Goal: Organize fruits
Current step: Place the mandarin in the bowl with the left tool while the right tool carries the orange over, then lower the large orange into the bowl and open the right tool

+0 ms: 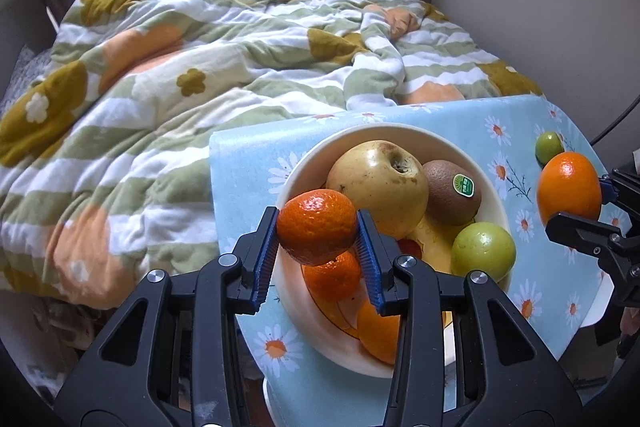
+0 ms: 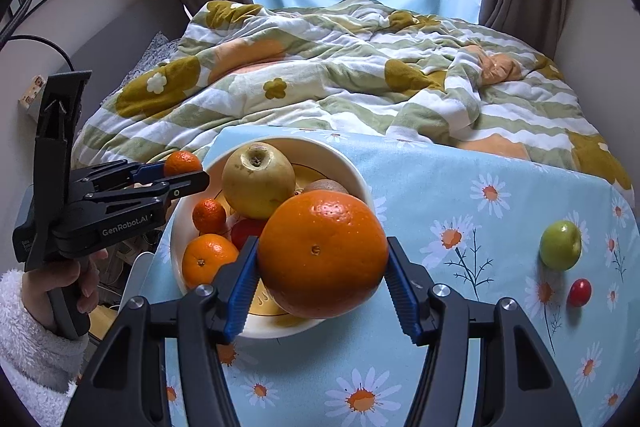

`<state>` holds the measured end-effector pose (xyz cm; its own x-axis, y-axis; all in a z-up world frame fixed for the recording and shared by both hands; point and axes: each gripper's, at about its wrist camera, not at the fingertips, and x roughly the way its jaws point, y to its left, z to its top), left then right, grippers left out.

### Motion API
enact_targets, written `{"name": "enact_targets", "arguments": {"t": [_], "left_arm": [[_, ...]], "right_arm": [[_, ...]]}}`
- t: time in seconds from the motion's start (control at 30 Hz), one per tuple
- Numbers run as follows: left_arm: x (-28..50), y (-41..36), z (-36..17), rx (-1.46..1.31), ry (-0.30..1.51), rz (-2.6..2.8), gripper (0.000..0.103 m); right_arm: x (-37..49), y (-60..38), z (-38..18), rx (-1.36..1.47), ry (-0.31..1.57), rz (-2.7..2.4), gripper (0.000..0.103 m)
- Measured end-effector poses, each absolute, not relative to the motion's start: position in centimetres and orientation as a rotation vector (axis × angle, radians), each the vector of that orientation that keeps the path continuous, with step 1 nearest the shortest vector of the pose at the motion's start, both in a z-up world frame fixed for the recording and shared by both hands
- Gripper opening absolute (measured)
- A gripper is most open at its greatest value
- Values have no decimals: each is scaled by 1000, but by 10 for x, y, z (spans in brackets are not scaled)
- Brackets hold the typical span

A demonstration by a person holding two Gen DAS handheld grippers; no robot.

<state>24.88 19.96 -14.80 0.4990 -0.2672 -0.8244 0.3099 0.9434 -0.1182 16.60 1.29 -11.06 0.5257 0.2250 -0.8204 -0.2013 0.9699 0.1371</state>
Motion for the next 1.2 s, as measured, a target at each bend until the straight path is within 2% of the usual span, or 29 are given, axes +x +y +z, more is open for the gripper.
{"name": "enact_targets", "arguments": {"t": [0.03,0.1,0.13,0.7,1.2], "left_arm": [[249,199,-147,60,986,-349,49],[247,199,-142,82,966,-345,90],[246,199,-139,82,955,-352,103],[192,216,-114,38,969,-279,103],[159,216,-124,-19,1014,-160,103]], "right_arm": [[165,13,-109,29,985,249,56],[165,12,-107,33,983,241,56],[165,13,-105,32,983,240,56],[173,32,-91,-45,960,340,56],[199,64,-127,-123,1008,517,56]]}}
